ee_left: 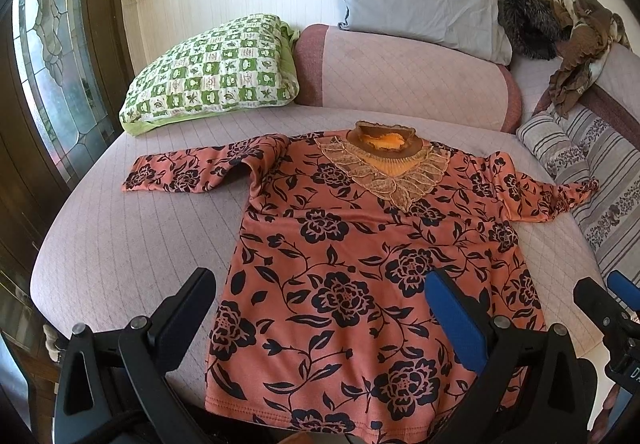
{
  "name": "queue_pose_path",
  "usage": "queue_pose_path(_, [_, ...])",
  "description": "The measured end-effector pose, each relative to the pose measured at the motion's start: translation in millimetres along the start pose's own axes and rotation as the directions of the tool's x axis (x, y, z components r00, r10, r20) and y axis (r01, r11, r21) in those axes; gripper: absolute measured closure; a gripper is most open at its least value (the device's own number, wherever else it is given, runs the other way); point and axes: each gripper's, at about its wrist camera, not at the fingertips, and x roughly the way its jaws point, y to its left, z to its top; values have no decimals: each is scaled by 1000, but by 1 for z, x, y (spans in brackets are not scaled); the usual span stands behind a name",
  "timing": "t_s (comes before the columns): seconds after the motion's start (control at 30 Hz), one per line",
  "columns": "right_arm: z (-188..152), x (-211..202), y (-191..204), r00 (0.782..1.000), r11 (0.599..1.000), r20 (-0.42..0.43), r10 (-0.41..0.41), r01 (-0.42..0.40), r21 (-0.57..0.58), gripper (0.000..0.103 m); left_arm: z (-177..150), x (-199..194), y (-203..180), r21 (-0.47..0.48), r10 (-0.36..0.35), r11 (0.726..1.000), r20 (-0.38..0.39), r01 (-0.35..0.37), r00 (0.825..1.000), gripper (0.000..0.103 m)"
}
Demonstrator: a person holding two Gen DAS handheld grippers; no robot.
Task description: Fold small clothes
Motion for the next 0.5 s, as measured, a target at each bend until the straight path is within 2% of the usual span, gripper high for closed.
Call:
queue_pose_path(0.23, [0, 1, 2, 1000, 1000, 2, 2, -2, -6, 0, 1, 2, 4, -20, -26, 999, -9, 26, 1000, 0])
queue_pose_path(0.4, [0, 2, 4, 1000, 1000, -4, 6, -6, -10, 0, 3, -2, 5, -32, -51, 998, 31, 52, 998, 0])
queue_pose_path(0.5, [0, 4, 5, 1000, 1000, -11, 10, -10, -9, 0, 3, 1, 4, -20, -53, 998, 17, 53, 998, 0])
